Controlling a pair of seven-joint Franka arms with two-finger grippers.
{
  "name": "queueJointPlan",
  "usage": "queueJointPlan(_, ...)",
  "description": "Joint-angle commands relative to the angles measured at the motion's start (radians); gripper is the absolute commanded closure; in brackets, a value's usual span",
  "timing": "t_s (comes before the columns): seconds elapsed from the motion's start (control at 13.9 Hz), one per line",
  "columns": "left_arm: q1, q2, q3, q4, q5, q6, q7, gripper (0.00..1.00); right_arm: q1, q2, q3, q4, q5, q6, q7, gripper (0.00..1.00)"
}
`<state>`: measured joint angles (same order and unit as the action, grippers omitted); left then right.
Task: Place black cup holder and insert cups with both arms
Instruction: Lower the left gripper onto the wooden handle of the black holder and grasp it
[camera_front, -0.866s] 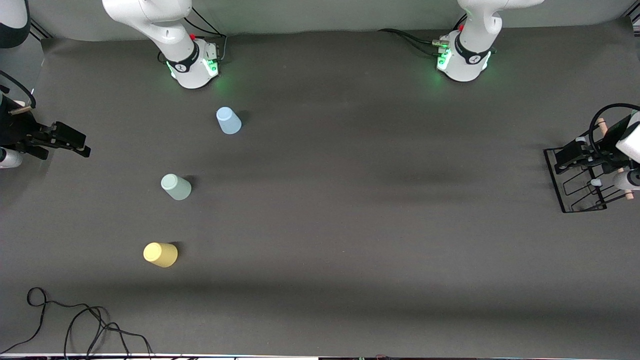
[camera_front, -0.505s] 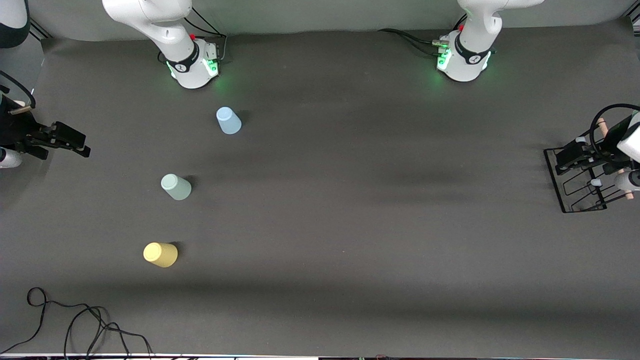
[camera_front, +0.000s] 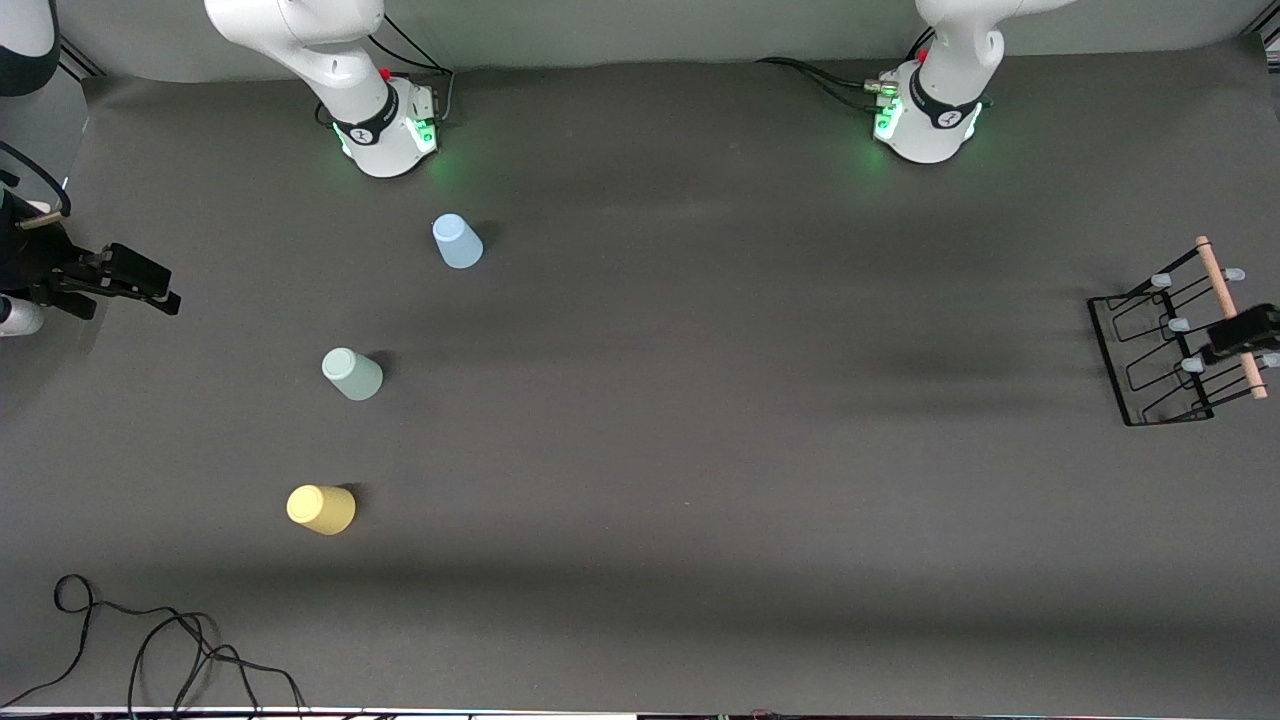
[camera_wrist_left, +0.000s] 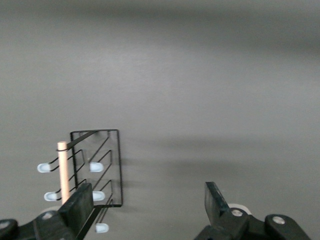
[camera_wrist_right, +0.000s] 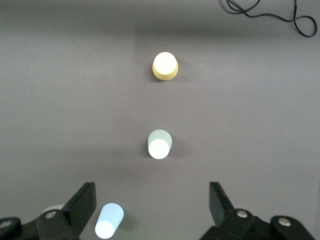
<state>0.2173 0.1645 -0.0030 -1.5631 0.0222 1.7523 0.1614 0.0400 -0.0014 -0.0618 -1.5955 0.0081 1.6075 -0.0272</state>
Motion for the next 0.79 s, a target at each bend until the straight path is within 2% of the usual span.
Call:
queueJointPlan(0.0, 0.091, 0.036, -0.008, -0.003, 0.01, 0.038, 0.091, 0.03, 0.0, -0.017, -0.004, -0.004, 0.009, 0.005, 0.0, 0.0)
queueJointPlan(0.14, 0.16, 0.088, -0.008, -0.034, 0.01, 0.059, 0.118, 0.03, 0.001, -0.02, -0.004, -0.009, 0.007, 0.003, 0.0, 0.0)
queueJointPlan(0.29, 0.226, 0.139, -0.008, -0.055, 0.01, 0.142, 0.138, 0.04, 0.0, -0.022, -0.006, -0.009, 0.004, 0.002, 0.001, 0.0)
queueJointPlan(0.58, 0.28, 0.158, -0.008, -0.173, 0.007, 0.229, 0.139, 0.11, 0.0, -0.023, -0.007, -0.012, 0.001, -0.003, 0.001, 0.0)
queueJointPlan(0.65, 0.286, 0.158, -0.008, -0.195, 0.007, 0.23, 0.139, 0.14, 0.0, -0.023, -0.018, -0.012, 0.001, -0.005, 0.012, 0.0)
queueJointPlan(0.72, 0.295, 0.152, -0.006, -0.21, 0.007, 0.221, 0.139, 0.22, 0.001, -0.023, -0.024, -0.014, 0.003, -0.008, 0.047, 0.0)
